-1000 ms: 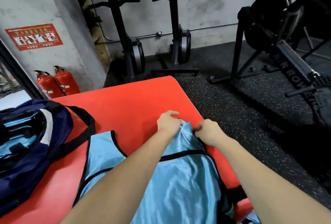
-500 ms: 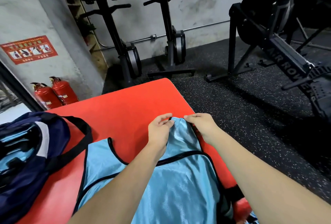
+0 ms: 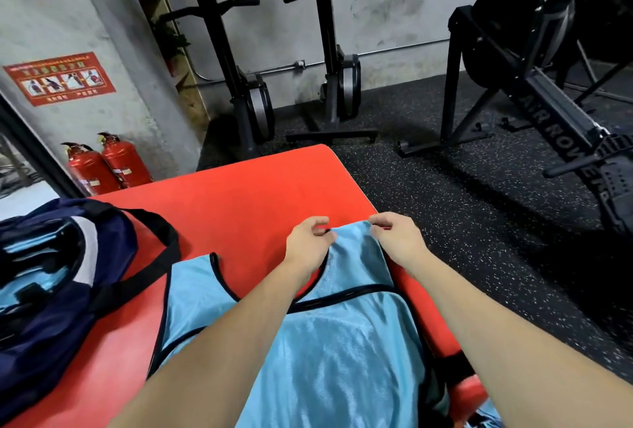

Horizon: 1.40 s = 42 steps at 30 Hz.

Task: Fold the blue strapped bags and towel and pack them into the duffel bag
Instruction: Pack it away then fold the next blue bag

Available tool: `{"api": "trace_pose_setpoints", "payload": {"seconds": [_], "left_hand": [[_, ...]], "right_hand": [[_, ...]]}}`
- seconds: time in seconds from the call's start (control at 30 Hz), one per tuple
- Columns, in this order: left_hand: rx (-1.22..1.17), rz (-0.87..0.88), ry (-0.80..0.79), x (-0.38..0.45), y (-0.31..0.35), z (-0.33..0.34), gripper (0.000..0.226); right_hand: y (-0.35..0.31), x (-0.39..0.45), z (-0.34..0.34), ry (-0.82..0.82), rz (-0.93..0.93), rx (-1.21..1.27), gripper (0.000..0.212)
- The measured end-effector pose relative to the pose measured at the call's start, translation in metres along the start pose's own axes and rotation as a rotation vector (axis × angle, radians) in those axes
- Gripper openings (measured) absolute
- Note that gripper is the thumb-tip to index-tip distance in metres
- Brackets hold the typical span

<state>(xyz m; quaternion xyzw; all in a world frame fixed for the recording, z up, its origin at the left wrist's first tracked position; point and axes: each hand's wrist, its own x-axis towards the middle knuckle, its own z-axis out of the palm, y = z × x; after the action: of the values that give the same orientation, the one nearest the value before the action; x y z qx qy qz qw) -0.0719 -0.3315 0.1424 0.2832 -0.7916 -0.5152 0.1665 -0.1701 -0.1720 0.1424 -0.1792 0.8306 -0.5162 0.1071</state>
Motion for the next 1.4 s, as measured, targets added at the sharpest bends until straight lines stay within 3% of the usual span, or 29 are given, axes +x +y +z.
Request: {"api": "trace_pose_setpoints", "payload": {"seconds": [0.1,0.4,0.5,0.63,0.73,0.83,0.93,1.0,1.1,1.27,1.33,1.4], "left_hand": [[0.435,0.131,-0.101,-0.004,0.001,-0.018,0.041],[0.625,0.398,-0.187,-0.106,-0.034,-0.099,0.030],[0.710,0.352,-0.177,-0.139,-0.058,-0.128,0.041],[0.808,0.257,-0.125,-0.156,-0.076,-0.167,0.041],[0.847,0.088,-0.134,-0.155,-0.080,-0.192,0.065],[0.743,0.008,-0.136,-0.152,-0.079,-0.211,0.072],[0.628,-0.004,-0.100,-0.158,-0.078,-0.223,0.049],[0.524,-0.048,-0.055,-0.162,-0.080,-0.230,0.030],[0.385,-0.076,-0.066,-0.166,-0.077,-0.244,0.011],[0.050,-0.085,-0.259,-0.174,-0.043,-0.273,0.012],[-0.022,-0.065,-0.236,-0.164,-0.034,-0.282,0.017],[-0.083,-0.037,-0.103,-0.144,-0.030,-0.283,0.011]], "right_hand": [[0.005,-0.005,0.001,-0.091,-0.092,-0.318,0.043],[-0.001,-0.050,-0.028,-0.104,-0.202,-0.366,0.027],[0.002,-0.075,-0.033,-0.144,-0.202,-0.364,0.026],[0.007,-0.100,-0.036,-0.315,-0.171,-0.502,0.050],[0.005,-0.108,-0.035,-0.344,-0.182,-0.573,0.055],[-0.003,-0.113,-0.035,-0.335,-0.130,-0.525,0.034],[-0.005,-0.111,-0.038,-0.317,-0.123,-0.442,0.019],[-0.007,-0.109,-0.044,-0.314,-0.150,-0.344,0.020],[-0.017,-0.114,-0.056,-0.380,-0.102,-0.132,0.006],[-0.038,-0.102,-0.077,-0.602,0.075,0.065,0.024],[-0.046,-0.087,-0.075,-0.567,0.066,0.127,0.028],[-0.055,-0.071,-0.064,-0.462,0.020,0.192,0.024]]}}
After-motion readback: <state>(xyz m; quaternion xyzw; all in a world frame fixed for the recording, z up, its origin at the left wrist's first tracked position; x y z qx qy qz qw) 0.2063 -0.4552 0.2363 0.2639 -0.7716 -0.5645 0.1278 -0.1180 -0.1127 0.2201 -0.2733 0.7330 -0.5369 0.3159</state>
